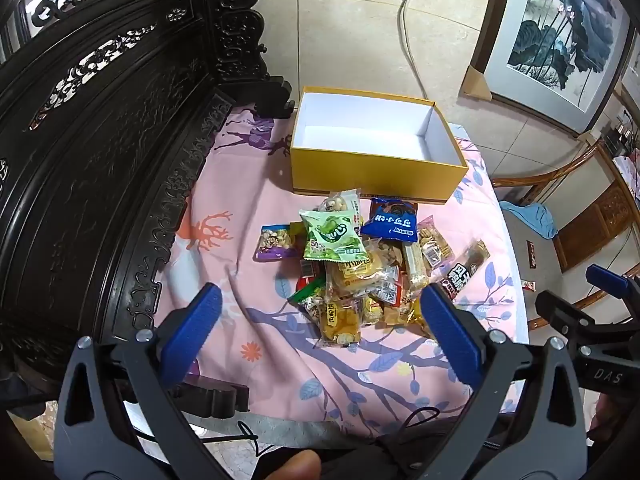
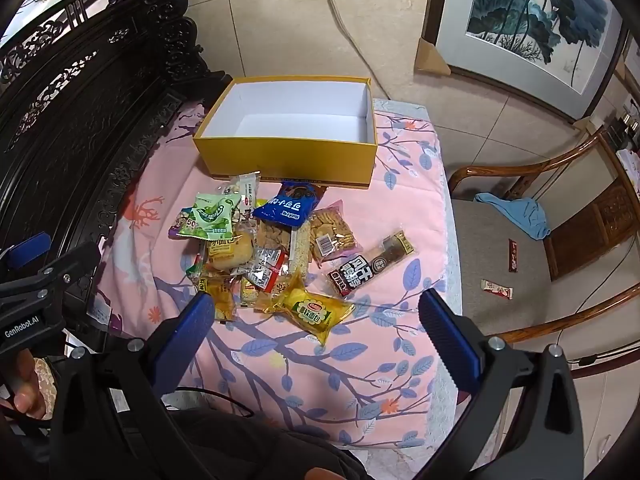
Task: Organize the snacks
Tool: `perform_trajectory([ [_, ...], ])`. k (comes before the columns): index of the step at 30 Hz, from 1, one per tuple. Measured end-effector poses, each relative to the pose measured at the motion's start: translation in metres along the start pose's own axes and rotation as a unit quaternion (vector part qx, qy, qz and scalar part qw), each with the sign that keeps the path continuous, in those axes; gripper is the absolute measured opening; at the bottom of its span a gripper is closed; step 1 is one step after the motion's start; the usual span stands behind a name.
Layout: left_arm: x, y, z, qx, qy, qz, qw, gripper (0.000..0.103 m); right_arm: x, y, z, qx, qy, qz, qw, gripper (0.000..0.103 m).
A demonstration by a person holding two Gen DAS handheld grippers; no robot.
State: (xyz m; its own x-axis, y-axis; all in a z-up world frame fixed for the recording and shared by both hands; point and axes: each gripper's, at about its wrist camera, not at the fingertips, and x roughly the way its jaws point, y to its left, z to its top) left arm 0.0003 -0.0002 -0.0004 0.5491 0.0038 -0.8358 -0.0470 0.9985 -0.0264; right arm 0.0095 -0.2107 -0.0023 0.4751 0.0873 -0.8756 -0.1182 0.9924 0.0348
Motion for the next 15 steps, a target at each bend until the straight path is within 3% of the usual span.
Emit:
perform_trajectory([
  [15, 0.0007, -0.0022, 0.0021, -0.004, 0.000, 0.001, 1.0000, 0.101, 0.0022, 0.0021, 0.0002, -0.002, 0.002, 0.001, 1.000, 0.102],
])
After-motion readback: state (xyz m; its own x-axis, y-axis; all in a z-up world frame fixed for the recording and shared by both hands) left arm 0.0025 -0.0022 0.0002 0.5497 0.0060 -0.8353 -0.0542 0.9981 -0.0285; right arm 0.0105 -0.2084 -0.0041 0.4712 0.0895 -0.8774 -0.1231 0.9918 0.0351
